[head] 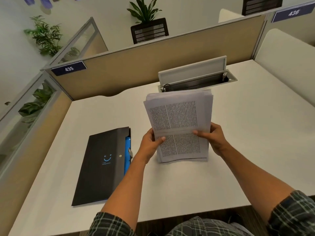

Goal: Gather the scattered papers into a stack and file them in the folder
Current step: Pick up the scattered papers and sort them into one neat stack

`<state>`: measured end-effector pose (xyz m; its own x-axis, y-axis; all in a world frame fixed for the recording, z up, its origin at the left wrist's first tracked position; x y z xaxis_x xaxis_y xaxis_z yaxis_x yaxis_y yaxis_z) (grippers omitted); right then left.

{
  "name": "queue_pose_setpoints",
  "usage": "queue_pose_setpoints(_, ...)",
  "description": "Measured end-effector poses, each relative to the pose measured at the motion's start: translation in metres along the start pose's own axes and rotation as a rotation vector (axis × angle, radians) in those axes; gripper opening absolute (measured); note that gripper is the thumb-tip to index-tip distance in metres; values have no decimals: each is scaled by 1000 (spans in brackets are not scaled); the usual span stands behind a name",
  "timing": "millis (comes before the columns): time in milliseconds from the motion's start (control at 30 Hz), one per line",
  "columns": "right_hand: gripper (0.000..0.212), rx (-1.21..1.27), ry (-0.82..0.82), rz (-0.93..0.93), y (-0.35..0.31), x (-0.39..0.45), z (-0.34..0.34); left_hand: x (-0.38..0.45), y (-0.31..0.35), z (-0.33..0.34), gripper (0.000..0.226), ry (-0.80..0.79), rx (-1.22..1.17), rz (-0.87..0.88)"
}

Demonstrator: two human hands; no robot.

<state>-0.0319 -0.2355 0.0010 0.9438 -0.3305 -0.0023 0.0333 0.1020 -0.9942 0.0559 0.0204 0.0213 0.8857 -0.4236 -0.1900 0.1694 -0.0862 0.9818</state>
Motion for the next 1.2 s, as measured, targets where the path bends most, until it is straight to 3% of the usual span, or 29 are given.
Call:
queue_pose_setpoints(200, 48, 68, 21, 5, 1, 5, 4, 6, 13, 7, 40, 10, 170, 74)
queue_pose_setpoints(367, 45, 139, 32, -14, -3, 9, 3, 6, 26, 1, 49, -20, -55, 50)
queue_pose_setpoints(500, 52, 158, -113, 40, -12, 15, 9, 7, 21, 5, 40, 16, -229, -41)
queue_pose_setpoints(633, 59, -54, -202, 135, -14, 12, 11, 1, 4, 13, 46, 40, -234, -114)
queue_pose_setpoints(767, 54, -37, -157, 31, -17, 8, 11, -3, 10, 14, 52, 33, -235, -76)
queue_pose_setpoints(833, 50, 25, -105, -43, -28, 8, 12, -3, 28, 14, 54, 43, -173, 8)
queue_pose_setpoints(933, 37, 51, -124, -146, -46, 12, 15, -4, 60, 14, 39, 0, -24, 217)
queue_pose_setpoints(1000, 43, 38, -152, -190, -55, 14, 13, -6, 72, 12, 41, -57, 18, 304)
queue_pose_setpoints(1133, 57, -53, -217, -105, -42, 14, 9, -5, 50, 4, 37, -126, 98, 232)
queue_pose_setpoints(1200, 62, -92, -198, -20, -26, 11, 8, 0, 31, 0, 34, -86, 131, 156)
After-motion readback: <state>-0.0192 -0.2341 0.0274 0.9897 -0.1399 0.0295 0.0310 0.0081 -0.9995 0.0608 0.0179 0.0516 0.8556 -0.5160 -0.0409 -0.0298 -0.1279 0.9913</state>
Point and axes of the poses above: each hand's wrist, its own x-axis towards the middle knuckle, its own z-axis out of the palm, y = z × x, the point moved 3 cm from there along x, towards the middle knuckle, and after that the axes turned 7 degrees about -x, right-handed, at the moved point
